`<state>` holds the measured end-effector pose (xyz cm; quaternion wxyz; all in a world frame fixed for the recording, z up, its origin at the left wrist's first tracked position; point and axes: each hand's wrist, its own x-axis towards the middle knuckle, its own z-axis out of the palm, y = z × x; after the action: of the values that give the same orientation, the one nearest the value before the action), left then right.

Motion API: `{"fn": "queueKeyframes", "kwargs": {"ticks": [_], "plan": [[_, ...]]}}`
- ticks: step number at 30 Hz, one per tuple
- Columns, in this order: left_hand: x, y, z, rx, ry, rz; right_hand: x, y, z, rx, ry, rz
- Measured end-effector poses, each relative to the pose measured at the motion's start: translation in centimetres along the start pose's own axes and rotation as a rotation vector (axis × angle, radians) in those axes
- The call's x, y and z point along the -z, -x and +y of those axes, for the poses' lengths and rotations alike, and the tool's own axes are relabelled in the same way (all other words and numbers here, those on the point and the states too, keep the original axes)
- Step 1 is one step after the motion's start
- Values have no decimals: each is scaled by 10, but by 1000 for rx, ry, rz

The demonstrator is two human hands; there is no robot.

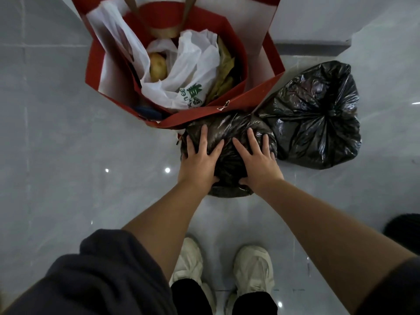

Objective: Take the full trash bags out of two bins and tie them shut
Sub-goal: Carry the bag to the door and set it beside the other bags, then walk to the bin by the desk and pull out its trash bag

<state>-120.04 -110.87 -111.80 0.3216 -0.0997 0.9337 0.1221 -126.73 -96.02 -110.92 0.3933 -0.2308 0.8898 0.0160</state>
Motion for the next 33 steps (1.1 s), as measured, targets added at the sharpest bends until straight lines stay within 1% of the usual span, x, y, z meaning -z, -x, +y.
{"fn": "queueKeyframes", "kwargs": {"ticks": [4,7,9,16,21,26,33], "plan": [[39,32,2,10,-6,-58,29,38,-6,5,-1,36],[70,77,-1,-11,34,-31,63,84,-14,4,17,49],[106,117,-1,-16,68,-21,97,126,-25,7,36,32],[243,252,20,-70,72,99,200,282,-63,31,-31,112],[306,355,45,-60,38,205,250,385,-80,39,-47,193],[316,462,75,55,43,284,260,473,-84,56,21,260],[285,621,127,266,146,305,243,607,-91,118,65,334]]}}
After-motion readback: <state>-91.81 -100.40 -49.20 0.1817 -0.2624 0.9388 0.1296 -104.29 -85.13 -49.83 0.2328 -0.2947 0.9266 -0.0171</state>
